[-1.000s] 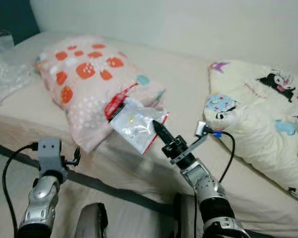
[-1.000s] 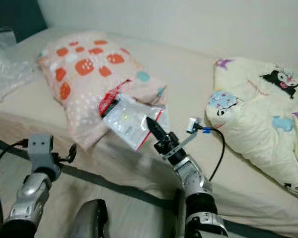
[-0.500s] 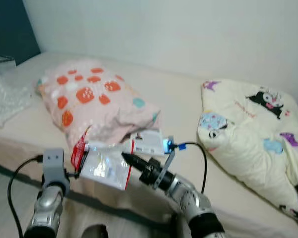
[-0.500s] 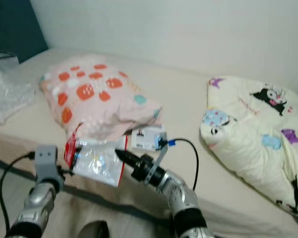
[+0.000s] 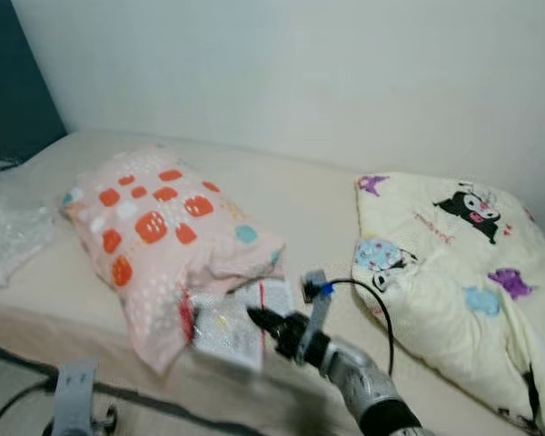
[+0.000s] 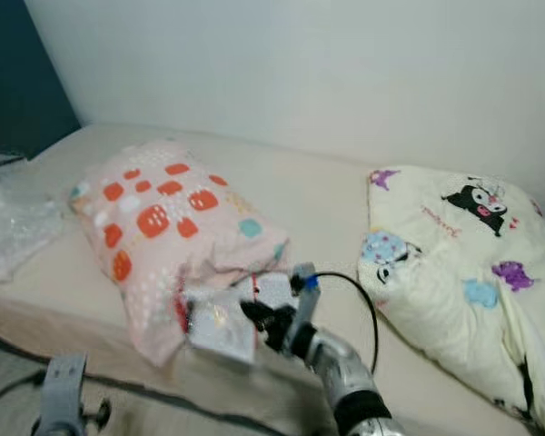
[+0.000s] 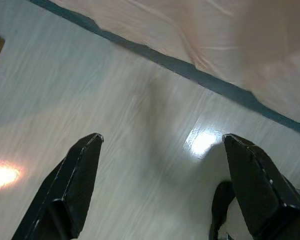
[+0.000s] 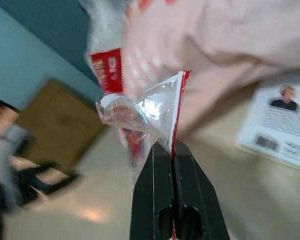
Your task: Clean up the room
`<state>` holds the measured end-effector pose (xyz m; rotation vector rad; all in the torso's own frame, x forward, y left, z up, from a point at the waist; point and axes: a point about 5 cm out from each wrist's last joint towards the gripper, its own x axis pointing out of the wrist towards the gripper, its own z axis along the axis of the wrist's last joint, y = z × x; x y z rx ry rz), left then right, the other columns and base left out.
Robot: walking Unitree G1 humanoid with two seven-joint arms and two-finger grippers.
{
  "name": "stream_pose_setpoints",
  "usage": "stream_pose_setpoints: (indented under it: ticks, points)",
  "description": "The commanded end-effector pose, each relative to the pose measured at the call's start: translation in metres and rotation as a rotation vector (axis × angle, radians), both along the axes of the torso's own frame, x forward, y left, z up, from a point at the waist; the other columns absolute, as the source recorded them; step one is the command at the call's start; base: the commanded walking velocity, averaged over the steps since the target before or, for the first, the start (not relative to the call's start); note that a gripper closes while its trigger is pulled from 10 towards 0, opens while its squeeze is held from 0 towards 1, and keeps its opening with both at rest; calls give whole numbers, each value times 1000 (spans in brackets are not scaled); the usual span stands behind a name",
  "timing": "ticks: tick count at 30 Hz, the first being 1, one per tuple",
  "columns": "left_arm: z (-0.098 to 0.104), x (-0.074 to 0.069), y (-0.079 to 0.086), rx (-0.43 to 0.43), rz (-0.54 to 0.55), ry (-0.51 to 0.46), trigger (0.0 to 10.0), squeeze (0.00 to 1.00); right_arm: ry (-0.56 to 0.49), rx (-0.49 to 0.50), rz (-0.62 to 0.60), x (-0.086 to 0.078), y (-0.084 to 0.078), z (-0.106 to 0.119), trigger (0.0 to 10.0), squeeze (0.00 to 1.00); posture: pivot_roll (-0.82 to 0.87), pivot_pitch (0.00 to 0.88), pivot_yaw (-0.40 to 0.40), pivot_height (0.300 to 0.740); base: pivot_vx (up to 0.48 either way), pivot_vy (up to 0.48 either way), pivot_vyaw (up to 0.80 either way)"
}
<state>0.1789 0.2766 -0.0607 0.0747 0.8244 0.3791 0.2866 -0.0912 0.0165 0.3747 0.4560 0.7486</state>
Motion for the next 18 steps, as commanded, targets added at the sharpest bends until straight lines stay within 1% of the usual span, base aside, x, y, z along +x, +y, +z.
stream_pose_setpoints:
  ticks: [1, 4, 5, 7, 8, 9, 11, 13, 14, 15, 17, 18]
  points:
    - [-5, -7, -1, -14, 21, 34, 10000, 0, 22, -84, -25, -4, -6, -10, 10000, 0, 60, 0, -40, 688, 0, 0, 0]
    - [-12, -16, -8, -38, 21, 85, 10000, 0, 59, -209, -88, -11, -27, -24, 10000, 0, 59, 0, -44, 688, -425, 0, 600]
    - [-12, -16, -8, -38, 21, 85, 10000, 0, 59, -209, -88, -11, -27, -24, 10000, 0, 59, 0, -44, 688, -476, 0, 625]
    - [-14, -18, -11, -43, 18, 93, 10000, 0, 62, -254, -108, -14, -35, -29, 10000, 0, 59, 0, -45, 688, -407, 0, 625]
    - [-14, -18, -11, -43, 18, 93, 10000, 0, 62, -254, -108, -14, -35, -29, 10000, 0, 59, 0, -45, 688, -337, 0, 625]
    - [-15, -19, -12, -44, 14, 96, 10000, 0, 68, -263, -123, -15, -38, -31, 10000, 0, 58, 0, -46, 688, 0, 0, 631]
    - [-15, -19, -12, -44, 14, 96, 10000, 0, 68, -263, -123, -15, -38, -31, 10000, 0, 58, 0, -46, 688, 0, 0, 631]
    - [-16, -19, -16, -51, 6, 98, 10000, 0, 82, -300, -148, -17, -45, -35, 10000, 0, 58, 0, -47, 688, 0, 0, 625]
    - [-16, -19, -16, -51, 6, 98, 10000, 0, 82, -300, -148, -17, -45, -35, 10000, 0, 58, 0, -47, 688, 0, 0, 625]
    - [-17, -20, -18, -54, 2, 103, 10000, 0, 94, -314, -162, -18, -48, -37, 10000, 0, 60, 0, -48, 688, 0, 0, 625]
    - [-17, -20, -18, -54, 2, 103, 10000, 0, 94, -314, -162, -18, -48, -37, 10000, 0, 60, 0, -48, 688, 0, 0, 625]
    - [-19, -21, -20, -57, -5, 115, 10000, 0, 113, -336, -185, -21, -53, -41, 10000, 0, 58, 0, -46, 688, 0, 0, 625]
